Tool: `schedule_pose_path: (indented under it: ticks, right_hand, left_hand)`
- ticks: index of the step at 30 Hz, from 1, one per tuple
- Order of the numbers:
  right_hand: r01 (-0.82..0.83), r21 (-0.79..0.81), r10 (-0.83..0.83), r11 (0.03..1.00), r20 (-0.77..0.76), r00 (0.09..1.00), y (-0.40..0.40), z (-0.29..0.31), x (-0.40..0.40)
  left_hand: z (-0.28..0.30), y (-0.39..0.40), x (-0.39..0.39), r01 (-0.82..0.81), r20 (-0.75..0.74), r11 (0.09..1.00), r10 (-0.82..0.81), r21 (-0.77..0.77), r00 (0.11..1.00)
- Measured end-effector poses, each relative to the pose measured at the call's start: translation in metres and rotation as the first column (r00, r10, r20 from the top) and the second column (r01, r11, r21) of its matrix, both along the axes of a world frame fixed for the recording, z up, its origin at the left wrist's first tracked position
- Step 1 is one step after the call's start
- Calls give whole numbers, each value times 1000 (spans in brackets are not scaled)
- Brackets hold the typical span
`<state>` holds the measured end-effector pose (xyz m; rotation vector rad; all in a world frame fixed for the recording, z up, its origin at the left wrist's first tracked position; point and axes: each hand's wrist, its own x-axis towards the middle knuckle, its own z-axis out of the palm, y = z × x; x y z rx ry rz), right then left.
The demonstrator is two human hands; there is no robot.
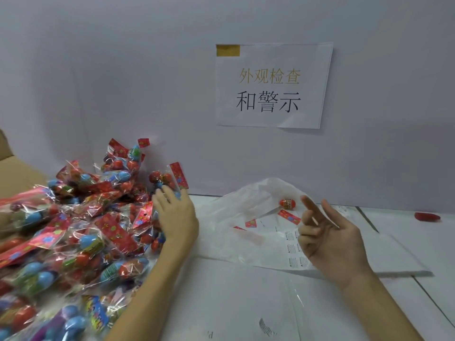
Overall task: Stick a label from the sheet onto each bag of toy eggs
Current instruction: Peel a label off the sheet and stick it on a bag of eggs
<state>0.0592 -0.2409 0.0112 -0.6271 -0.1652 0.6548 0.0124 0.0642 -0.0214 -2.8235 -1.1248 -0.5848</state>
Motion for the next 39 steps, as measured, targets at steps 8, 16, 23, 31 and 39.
schedule_pose_path:
  ticks: [8,16,23,31,39]
  right_hand:
    - [-6,-185,12,983,31,999,15,-14,1]
    - [-70,-336,94,939,55,994,25,-28,1]
    - [-75,-497,164,865,139,977,35,-36,-4]
    - [242,-669,357,703,626,693,44,-38,-22]
    - [536,-715,541,449,694,474,49,-54,-18]
  left_hand:
    - [7,19,-12,-63,-117,995,71,72,991]
    - [10,9,-13,176,239,984,-171,3,956]
    - [32,-48,-9,470,508,695,-718,544,475]
    - [41,-105,-20,659,794,695,-558,288,242]
    - [58,-104,-27,704,920,692,-364,160,149]
